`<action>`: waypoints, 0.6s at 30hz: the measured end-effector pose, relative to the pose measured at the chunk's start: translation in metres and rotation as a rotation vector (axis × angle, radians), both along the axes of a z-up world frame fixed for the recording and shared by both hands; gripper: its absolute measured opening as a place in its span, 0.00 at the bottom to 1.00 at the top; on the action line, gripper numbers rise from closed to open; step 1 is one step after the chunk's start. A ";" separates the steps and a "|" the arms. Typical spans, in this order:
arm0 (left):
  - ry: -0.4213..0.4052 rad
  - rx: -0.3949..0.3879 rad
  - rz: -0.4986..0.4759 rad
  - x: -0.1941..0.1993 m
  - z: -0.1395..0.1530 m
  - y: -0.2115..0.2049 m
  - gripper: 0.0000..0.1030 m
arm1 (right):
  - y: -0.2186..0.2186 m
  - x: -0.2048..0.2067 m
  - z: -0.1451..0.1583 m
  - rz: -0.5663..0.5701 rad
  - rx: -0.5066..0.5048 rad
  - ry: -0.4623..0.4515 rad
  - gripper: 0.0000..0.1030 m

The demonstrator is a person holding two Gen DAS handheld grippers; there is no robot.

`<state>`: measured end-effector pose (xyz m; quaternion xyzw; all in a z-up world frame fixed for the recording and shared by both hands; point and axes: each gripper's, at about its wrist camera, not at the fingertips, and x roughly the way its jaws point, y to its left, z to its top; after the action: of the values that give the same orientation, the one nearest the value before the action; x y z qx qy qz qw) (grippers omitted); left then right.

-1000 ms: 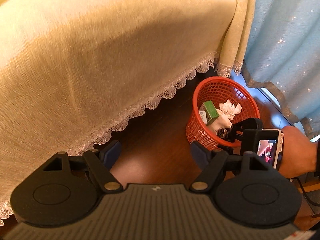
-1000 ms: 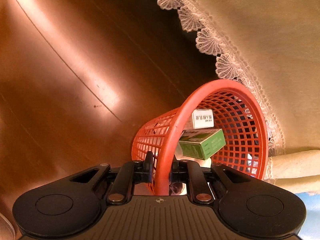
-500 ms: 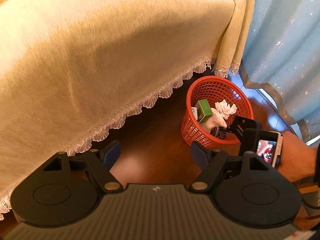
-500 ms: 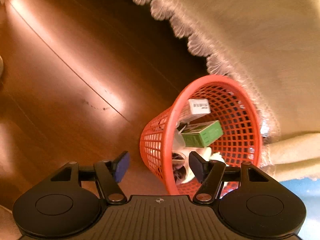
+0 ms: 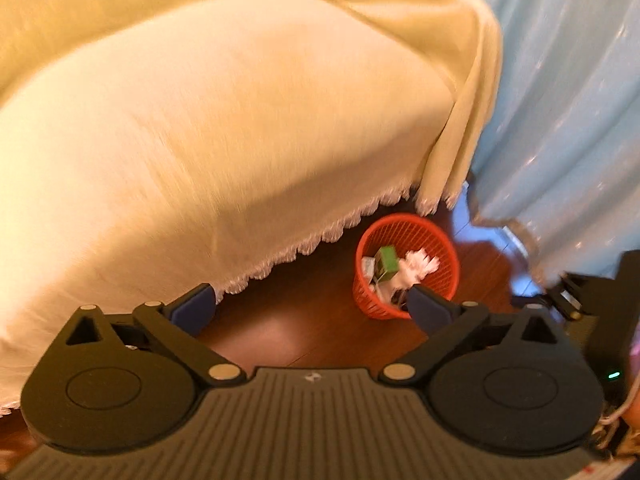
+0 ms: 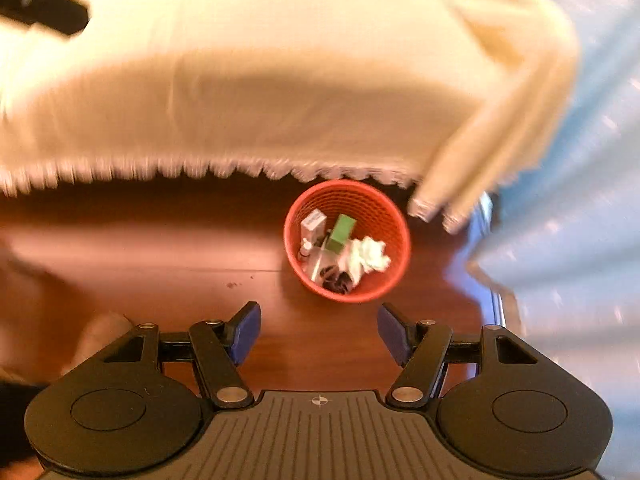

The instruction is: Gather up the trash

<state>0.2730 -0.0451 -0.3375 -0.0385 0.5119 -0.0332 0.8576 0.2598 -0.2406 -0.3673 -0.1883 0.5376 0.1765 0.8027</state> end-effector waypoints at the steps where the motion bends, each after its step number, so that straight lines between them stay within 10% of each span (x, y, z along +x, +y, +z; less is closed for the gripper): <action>1: -0.009 -0.001 0.008 -0.002 0.023 -0.002 0.99 | -0.004 -0.004 0.024 -0.030 0.020 0.001 0.60; 18: -0.149 0.045 0.068 -0.052 0.260 -0.025 0.99 | -0.032 -0.049 0.257 -0.268 0.231 -0.046 0.60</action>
<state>0.2207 -0.0696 -0.0780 -0.0340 0.4457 0.0050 0.8945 0.2113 -0.2728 -0.1101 -0.0256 0.5153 0.1240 0.8476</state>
